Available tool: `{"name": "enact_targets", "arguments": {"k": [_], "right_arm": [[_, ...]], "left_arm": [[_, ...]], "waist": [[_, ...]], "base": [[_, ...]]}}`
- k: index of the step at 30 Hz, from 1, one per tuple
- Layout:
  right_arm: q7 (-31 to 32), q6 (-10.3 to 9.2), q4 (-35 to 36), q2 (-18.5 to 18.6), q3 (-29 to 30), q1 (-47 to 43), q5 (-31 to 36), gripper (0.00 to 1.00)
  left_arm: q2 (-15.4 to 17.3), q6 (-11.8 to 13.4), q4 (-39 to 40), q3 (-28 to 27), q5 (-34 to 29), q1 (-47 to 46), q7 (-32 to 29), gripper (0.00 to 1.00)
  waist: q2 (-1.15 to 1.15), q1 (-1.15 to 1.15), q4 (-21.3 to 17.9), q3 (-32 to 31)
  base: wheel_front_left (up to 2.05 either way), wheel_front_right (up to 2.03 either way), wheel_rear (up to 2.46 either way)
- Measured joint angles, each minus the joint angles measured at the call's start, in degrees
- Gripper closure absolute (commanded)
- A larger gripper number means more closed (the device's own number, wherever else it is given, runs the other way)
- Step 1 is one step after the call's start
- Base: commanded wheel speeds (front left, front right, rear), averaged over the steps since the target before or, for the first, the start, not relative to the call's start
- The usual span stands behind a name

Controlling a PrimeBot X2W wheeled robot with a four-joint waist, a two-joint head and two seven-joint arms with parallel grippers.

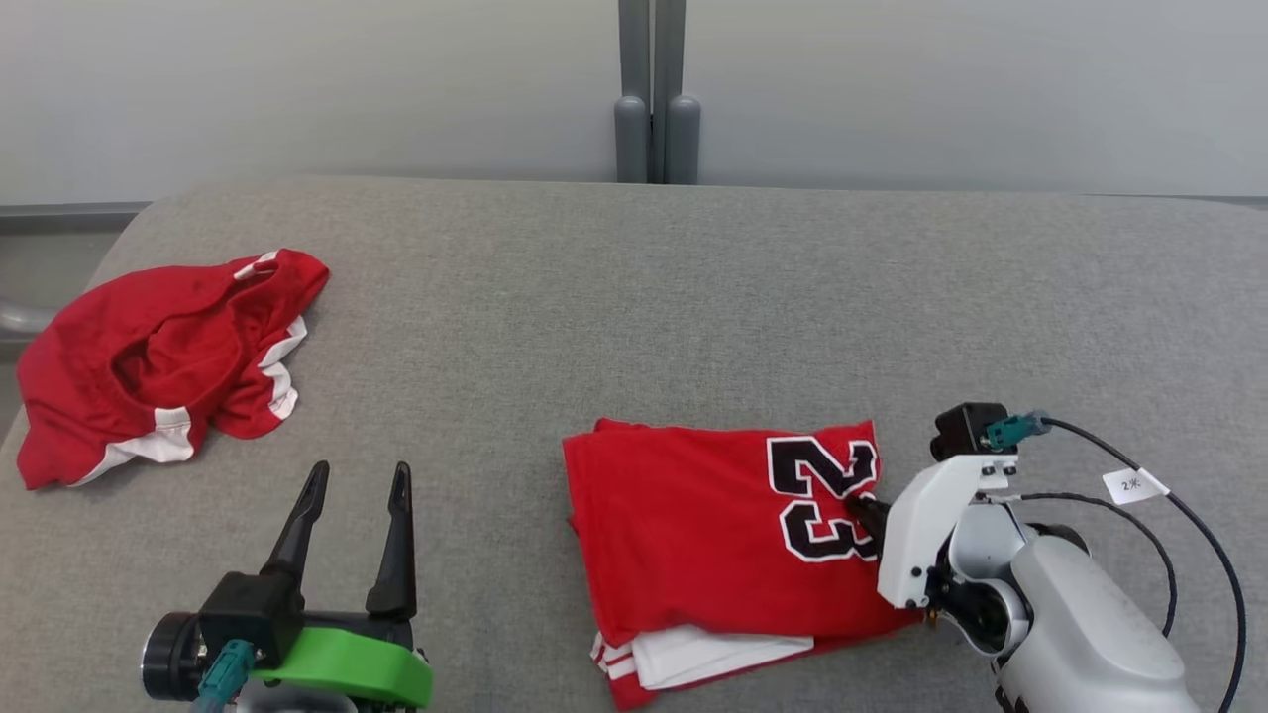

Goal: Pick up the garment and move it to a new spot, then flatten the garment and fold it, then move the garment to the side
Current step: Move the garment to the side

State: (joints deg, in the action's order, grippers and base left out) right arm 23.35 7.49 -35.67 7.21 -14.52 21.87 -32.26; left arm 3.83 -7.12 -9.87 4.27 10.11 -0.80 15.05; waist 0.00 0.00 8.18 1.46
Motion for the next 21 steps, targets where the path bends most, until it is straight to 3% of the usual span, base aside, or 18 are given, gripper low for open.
{"name": "enact_targets", "arguments": {"k": [8,21], "right_arm": [[-1.27,0.01,3.68,4.0,-2.04,2.3,-0.42,1.0],[-2.23,0.0,6.93,8.73,-4.74,6.64,-2.47,1.0]], "left_arm": [[0.04,-0.16,1.52,2.85,0.44,-2.15,0.0,0.0],[0.81,-0.25,1.3,8.65,1.44,-8.12,0.02,0.0]], "waist": [[0.0,0.0,-4.53,0.19],[0.0,0.0,-16.09,2.74]], "base": [[0.0,0.0,0.0],[0.0,0.0,0.0]]}}
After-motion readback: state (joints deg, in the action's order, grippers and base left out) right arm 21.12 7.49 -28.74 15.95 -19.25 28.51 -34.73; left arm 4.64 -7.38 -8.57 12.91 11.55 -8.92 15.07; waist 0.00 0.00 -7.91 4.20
